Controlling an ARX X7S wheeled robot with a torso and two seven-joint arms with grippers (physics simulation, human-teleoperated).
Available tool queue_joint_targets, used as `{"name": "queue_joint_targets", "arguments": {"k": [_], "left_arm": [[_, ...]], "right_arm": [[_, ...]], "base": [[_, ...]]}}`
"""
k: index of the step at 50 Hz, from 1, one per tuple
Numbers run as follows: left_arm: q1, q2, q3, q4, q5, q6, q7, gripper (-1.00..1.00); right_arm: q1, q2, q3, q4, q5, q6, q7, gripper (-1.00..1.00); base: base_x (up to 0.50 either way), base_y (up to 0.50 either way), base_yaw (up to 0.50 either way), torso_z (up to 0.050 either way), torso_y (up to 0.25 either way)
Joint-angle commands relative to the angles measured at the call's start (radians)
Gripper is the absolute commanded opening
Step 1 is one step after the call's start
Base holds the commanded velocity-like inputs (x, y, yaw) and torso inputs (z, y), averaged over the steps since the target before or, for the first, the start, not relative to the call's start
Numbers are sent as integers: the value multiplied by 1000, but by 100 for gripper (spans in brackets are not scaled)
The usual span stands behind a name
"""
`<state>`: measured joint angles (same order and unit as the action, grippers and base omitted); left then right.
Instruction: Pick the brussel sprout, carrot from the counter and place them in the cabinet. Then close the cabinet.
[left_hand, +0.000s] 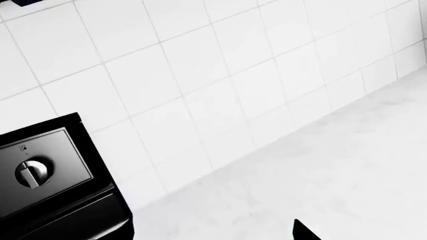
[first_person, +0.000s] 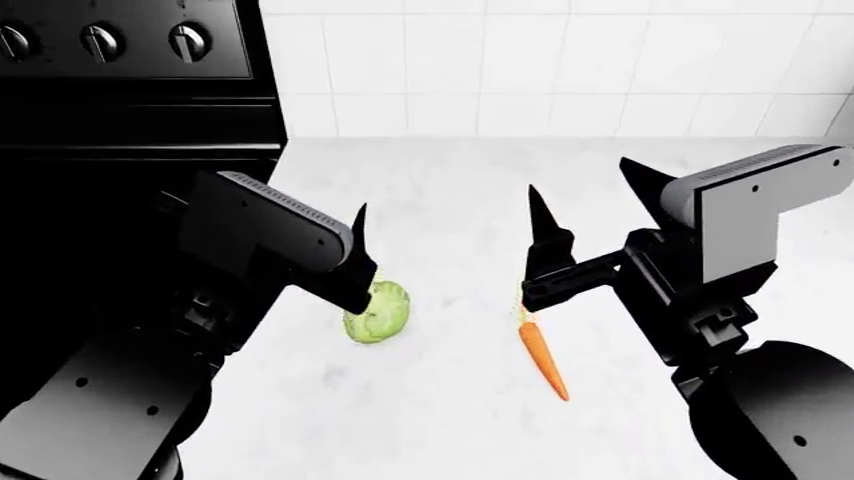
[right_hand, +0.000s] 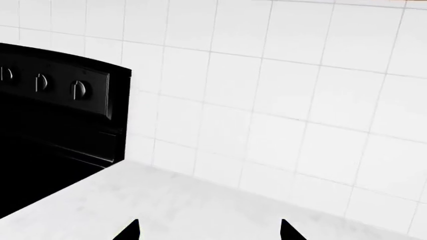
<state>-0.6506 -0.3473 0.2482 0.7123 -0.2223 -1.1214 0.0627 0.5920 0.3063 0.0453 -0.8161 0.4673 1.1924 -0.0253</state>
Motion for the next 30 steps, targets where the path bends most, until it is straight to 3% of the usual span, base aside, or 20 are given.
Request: {"name": "queue_joint_targets", "arguments": {"k": [1, 30], "left_arm": [[-4, -8, 9, 14, -4, -8, 0, 100], [-29, -34, 44, 35, -11, -44, 2, 100]], "right_arm": [[7, 2, 14, -8, 18, 13, 2, 100], [27, 26, 25, -21, 49, 42, 8, 100]], "base": [[180, 0, 0, 23, 0], [128, 0, 0, 4, -2]]}}
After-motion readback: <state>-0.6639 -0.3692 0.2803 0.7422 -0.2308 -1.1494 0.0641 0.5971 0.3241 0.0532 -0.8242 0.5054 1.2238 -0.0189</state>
